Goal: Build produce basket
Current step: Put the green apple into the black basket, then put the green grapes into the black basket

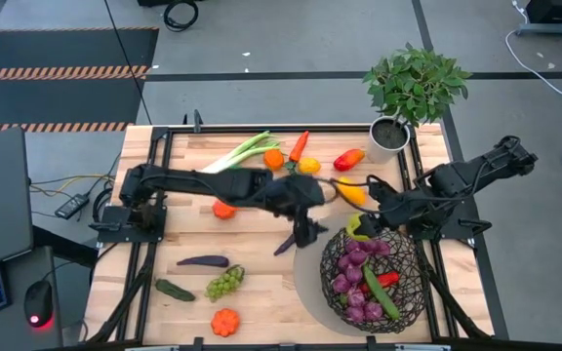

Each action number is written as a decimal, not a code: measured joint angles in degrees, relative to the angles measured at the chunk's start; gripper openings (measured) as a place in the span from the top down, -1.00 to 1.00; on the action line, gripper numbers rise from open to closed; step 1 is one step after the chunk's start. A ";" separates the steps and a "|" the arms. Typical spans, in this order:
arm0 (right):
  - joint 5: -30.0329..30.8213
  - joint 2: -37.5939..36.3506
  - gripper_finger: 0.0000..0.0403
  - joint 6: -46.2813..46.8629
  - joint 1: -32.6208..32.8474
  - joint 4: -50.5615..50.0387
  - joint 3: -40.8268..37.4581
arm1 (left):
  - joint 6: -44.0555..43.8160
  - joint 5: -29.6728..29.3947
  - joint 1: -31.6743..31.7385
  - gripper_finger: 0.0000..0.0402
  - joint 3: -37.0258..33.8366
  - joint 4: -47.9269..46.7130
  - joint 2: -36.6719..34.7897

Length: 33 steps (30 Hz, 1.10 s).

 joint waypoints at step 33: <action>-4.06 0.89 -0.97 0.89 13.56 -12.45 0.13 | -8.09 -3.29 -4.26 -0.77 -0.02 -37.65 -2.15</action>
